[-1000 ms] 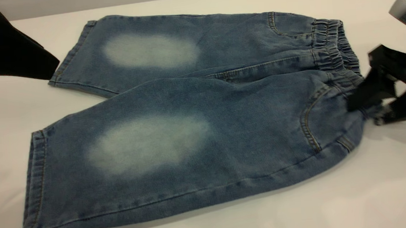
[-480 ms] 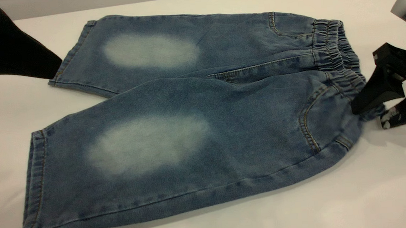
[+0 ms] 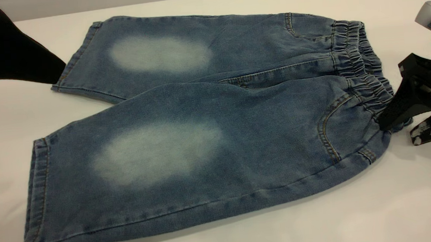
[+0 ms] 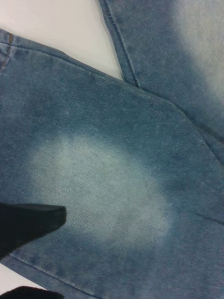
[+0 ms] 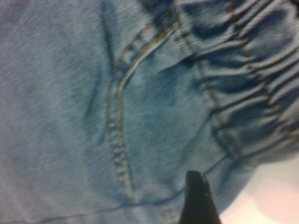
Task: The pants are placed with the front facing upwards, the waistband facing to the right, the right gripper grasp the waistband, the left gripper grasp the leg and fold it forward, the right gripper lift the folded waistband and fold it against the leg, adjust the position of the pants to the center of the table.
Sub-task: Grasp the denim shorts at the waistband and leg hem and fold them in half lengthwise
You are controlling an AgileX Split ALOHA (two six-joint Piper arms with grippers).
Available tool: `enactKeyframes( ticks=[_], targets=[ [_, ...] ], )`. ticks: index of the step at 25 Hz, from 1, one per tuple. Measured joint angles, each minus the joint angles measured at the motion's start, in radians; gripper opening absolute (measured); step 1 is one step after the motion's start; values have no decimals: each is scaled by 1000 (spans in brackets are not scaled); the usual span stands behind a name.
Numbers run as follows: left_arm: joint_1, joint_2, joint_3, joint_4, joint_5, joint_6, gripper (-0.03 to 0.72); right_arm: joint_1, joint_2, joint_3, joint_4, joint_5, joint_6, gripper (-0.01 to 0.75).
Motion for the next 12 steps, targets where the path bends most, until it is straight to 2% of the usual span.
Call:
enactKeyframes(
  ticks=[12],
  targets=[
    [0, 0, 0, 1, 4, 0, 314, 0, 2, -1, 22, -25, -40, 402]
  ],
)
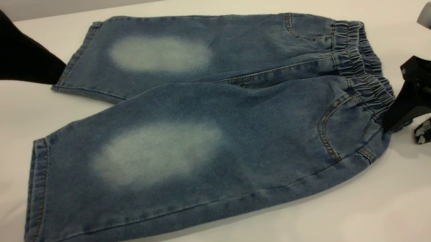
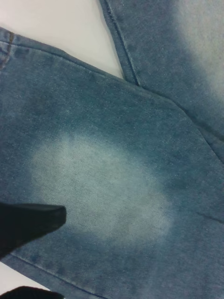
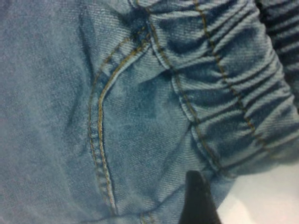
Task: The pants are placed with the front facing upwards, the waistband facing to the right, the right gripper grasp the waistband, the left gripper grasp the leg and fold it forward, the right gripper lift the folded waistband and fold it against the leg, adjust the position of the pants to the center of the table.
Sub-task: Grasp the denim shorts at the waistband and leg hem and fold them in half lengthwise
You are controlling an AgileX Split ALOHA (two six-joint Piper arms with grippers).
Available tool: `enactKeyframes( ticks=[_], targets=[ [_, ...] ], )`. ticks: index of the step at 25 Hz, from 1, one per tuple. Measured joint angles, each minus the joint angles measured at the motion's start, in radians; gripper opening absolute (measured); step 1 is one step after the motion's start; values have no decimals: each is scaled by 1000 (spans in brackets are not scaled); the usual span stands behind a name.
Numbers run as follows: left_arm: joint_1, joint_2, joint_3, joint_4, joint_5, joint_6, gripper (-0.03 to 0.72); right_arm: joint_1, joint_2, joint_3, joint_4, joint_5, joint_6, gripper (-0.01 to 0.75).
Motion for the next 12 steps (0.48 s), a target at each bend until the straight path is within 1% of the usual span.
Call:
enactKeyframes(
  ticks=[9, 12],
  targets=[
    [0, 0, 0, 3, 11, 0, 314, 0, 11, -1, 29, 3, -38, 402],
    [0, 0, 0, 3, 22, 6, 314, 0, 52, -19, 36, 49, -38, 402]
  ],
)
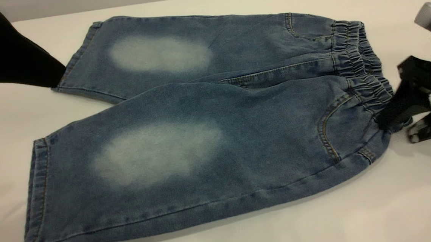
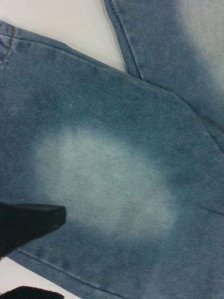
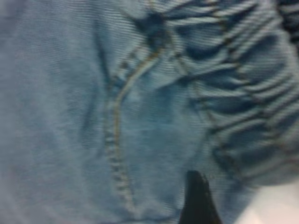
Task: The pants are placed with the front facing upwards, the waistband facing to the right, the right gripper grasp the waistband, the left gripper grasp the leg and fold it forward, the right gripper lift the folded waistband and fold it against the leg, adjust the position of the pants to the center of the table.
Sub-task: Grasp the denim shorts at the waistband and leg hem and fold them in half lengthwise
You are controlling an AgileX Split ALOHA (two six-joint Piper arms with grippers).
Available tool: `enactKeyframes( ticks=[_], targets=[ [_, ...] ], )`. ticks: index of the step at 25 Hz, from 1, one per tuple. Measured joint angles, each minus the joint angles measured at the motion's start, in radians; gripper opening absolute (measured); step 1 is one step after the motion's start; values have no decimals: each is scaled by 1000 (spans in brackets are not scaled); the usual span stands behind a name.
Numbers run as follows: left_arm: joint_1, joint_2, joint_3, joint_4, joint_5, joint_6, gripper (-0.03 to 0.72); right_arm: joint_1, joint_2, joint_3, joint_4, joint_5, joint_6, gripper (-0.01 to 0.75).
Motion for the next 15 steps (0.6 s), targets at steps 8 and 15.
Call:
enactKeyframes(
  ticks=[8, 15],
  targets=[
    [0, 0, 0, 1, 17, 5, 316, 0, 49, -5, 28, 34, -33, 384],
    [0, 0, 0, 0, 18, 10, 316, 2, 49, -48, 37, -53, -33, 372]
  ],
)
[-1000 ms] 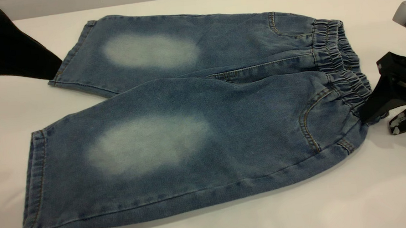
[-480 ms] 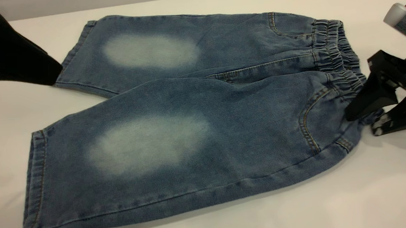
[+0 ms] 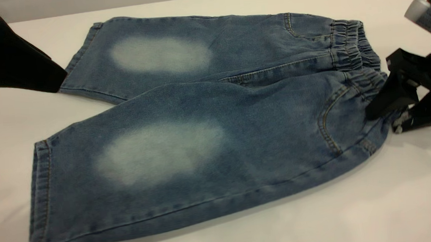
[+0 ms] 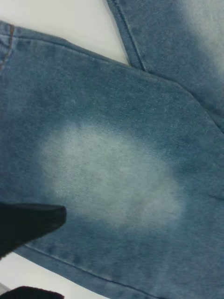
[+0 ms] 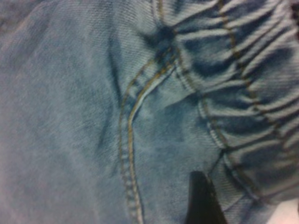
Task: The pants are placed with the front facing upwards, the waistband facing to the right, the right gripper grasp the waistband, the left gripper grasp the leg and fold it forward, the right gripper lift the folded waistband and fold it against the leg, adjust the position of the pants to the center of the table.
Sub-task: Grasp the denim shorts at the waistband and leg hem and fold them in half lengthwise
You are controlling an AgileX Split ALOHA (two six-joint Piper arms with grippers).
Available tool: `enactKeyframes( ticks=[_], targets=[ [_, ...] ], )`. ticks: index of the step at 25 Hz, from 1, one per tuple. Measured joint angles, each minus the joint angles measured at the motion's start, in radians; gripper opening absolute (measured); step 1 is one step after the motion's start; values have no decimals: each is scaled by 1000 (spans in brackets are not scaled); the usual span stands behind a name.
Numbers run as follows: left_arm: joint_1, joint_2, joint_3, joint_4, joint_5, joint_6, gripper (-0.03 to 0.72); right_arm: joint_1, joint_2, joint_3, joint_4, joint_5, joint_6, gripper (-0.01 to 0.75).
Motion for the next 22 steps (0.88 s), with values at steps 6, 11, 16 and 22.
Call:
enactKeyframes(
  ticks=[6, 11, 16, 22],
  targets=[
    [0, -1, 0, 0, 2, 2, 316, 0, 0, -16, 53, -91, -2, 368],
    [0, -1, 0, 0, 5, 2, 316, -1, 0, -17, 54, -185, -2, 361],
    [0, -1, 0, 0, 11, 2, 316, -3, 0, -17, 52, -172, -13, 361],
    [0, -1, 0, 0, 11, 2, 316, -6, 18, -16, 58, -126, -44, 362]
  ],
)
